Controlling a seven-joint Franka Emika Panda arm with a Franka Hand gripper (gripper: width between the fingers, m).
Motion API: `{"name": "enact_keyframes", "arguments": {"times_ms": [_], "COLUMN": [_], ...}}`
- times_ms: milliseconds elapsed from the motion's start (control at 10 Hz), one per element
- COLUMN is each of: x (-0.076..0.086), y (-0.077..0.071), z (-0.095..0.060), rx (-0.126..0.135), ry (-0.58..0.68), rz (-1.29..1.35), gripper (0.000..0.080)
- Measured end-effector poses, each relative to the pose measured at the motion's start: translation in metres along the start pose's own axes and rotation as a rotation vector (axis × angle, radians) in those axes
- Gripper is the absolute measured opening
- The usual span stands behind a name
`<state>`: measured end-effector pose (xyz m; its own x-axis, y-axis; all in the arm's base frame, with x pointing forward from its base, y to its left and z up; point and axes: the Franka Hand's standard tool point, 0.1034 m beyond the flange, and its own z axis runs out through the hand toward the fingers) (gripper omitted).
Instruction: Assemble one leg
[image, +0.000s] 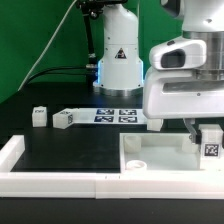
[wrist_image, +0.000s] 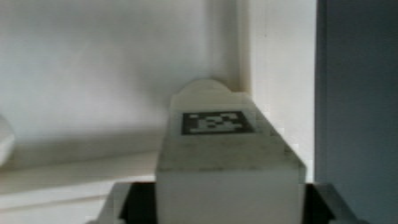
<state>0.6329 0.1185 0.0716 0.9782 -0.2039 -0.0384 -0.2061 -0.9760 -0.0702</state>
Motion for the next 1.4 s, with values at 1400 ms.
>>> {"name": "enact_keyframes", "arguments": {"times_ms": [1400], "x": [-0.0025], "y": [0.0008], "z": [0.0007], "rx": [-0.001], "ry": [-0.024], "rz": [0.887], "gripper": [0.0611]}}
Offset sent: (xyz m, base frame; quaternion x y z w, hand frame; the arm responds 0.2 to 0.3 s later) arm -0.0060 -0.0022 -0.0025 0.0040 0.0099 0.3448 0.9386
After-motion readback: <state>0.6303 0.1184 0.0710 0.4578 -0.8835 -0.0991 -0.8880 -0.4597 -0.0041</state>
